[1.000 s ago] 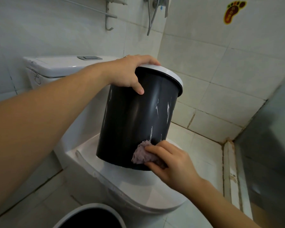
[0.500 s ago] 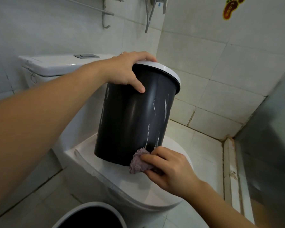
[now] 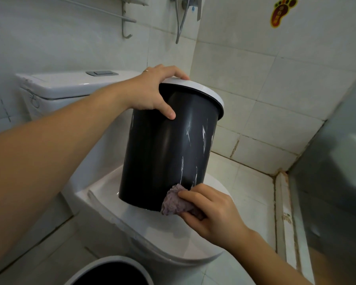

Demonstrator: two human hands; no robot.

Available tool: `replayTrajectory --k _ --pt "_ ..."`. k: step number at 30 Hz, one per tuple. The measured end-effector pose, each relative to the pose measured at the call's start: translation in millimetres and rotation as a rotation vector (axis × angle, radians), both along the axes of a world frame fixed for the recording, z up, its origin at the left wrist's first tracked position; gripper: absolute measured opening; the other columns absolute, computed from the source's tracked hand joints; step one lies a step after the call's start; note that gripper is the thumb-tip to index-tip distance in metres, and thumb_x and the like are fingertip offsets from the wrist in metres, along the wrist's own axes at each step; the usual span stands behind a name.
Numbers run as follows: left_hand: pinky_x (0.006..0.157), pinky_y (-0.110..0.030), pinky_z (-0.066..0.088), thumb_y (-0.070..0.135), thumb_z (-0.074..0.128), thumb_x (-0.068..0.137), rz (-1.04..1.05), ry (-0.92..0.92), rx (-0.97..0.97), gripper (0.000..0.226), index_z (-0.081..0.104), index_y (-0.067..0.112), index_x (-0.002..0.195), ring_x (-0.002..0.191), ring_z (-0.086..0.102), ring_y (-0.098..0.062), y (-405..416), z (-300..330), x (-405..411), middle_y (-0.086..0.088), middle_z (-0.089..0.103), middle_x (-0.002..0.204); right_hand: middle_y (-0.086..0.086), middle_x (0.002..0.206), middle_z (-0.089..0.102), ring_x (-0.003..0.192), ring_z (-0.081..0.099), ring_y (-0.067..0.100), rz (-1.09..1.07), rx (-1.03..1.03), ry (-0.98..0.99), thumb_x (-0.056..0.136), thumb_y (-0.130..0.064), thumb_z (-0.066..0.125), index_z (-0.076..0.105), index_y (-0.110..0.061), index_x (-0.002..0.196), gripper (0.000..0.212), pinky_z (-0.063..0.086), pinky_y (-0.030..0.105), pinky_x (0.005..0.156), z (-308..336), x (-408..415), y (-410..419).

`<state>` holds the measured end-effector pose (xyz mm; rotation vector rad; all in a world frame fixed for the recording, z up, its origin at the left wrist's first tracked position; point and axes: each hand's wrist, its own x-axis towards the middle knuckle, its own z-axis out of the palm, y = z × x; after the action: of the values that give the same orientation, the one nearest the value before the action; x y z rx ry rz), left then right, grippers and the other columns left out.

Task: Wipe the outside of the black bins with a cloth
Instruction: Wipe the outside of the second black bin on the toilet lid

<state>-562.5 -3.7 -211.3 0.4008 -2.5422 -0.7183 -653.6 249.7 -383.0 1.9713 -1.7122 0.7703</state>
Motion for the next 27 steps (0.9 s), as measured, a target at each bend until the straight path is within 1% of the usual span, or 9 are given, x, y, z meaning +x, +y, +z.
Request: replayTrajectory --k 2,5,9,11,14,18,22,24,27 --pt "0.103 -0.043 0.043 0.022 0.092 0.058 0.003 -0.016 -0.005 0.082 0.047 0.061 0.114 0.121 0.044 -0.019 2.5 1.6 -1.9 0.009 0.046 0.127 0.000 0.090 0.065 0.074 0.060 0.015 0.001 0.010 0.038 0.088 -0.030 0.072 0.072 -0.014 0.108 0.027 0.053 0.027 0.061 2.2 -0.1 -1.1" --pt "0.095 -0.044 0.052 0.020 0.091 0.059 -0.007 -0.038 0.030 0.082 0.048 0.058 0.118 0.111 0.055 -0.023 5.5 3.0 -2.9 -0.001 0.052 0.125 0.001 0.091 0.065 0.074 0.060 0.016 -0.015 0.005 0.068 0.087 -0.027 0.069 0.072 -0.014 0.110 0.026 0.052 0.029 0.058 10.4 -1.8 -3.8" --pt "0.084 -0.035 0.053 0.016 0.091 0.059 -0.025 -0.055 0.019 0.082 0.048 0.053 0.118 0.106 0.058 -0.019 7.9 5.9 -3.7 0.002 0.055 0.120 0.005 0.090 0.064 0.074 0.062 0.022 -0.090 -0.089 0.049 0.084 -0.020 0.074 0.070 -0.012 0.116 0.034 0.054 0.037 0.058 34.8 -6.3 -16.0" --pt "0.082 -0.034 0.052 0.016 0.091 0.059 -0.027 -0.062 0.013 0.082 0.048 0.052 0.119 0.104 0.058 -0.018 9.3 6.7 -3.9 0.004 0.056 0.119 0.005 0.088 0.064 0.072 0.062 0.023 -0.152 -0.160 0.017 0.083 -0.020 0.076 0.070 -0.012 0.115 0.034 0.054 0.038 0.056 50.5 -8.5 -25.7" --pt "0.086 -0.039 0.053 0.019 0.091 0.059 -0.018 -0.073 0.005 0.083 0.047 0.054 0.119 0.106 0.056 -0.021 12.3 6.7 -3.1 0.002 0.054 0.121 0.002 0.089 0.063 0.072 0.060 0.020 -0.214 -0.183 -0.031 0.085 -0.026 0.075 0.069 -0.014 0.116 0.033 0.054 0.036 0.056 61.6 -9.5 -32.6" --pt "0.095 -0.046 0.051 0.021 0.091 0.059 0.002 -0.085 -0.005 0.084 0.045 0.057 0.119 0.111 0.054 -0.026 14.7 7.2 1.0 -0.003 0.050 0.127 0.002 0.091 0.061 0.074 0.058 0.020 -0.093 -0.071 0.068 0.086 -0.027 0.069 0.069 -0.015 0.116 0.032 0.053 0.034 0.059 39.8 -2.0 -17.8" --pt "0.096 -0.047 0.050 0.022 0.091 0.059 0.010 -0.088 0.000 0.083 0.045 0.059 0.118 0.112 0.052 -0.028 17.0 7.1 3.4 -0.004 0.048 0.127 0.002 0.090 0.062 0.073 0.059 0.021 -0.022 0.031 0.156 0.087 -0.027 0.065 0.070 -0.016 0.113 0.028 0.052 0.034 0.057 32.7 -1.2 -9.3" --pt "0.097 -0.046 0.049 0.023 0.091 0.058 0.016 -0.088 -0.012 0.084 0.045 0.058 0.118 0.112 0.052 -0.028 18.9 7.3 3.5 -0.005 0.048 0.127 0.004 0.089 0.063 0.072 0.060 0.024 -0.055 -0.010 0.164 0.085 -0.023 0.068 0.070 -0.015 0.113 0.030 0.052 0.035 0.057 45.5 -5.1 -15.8" --pt "0.096 -0.045 0.050 0.023 0.091 0.058 0.015 -0.083 -0.025 0.084 0.045 0.056 0.119 0.111 0.053 -0.027 20.7 7.6 3.4 -0.005 0.049 0.125 0.005 0.087 0.063 0.071 0.062 0.026 -0.187 -0.144 0.061 0.081 -0.018 0.076 0.071 -0.013 0.113 0.033 0.053 0.036 0.055 75.7 -11.2 -32.1"
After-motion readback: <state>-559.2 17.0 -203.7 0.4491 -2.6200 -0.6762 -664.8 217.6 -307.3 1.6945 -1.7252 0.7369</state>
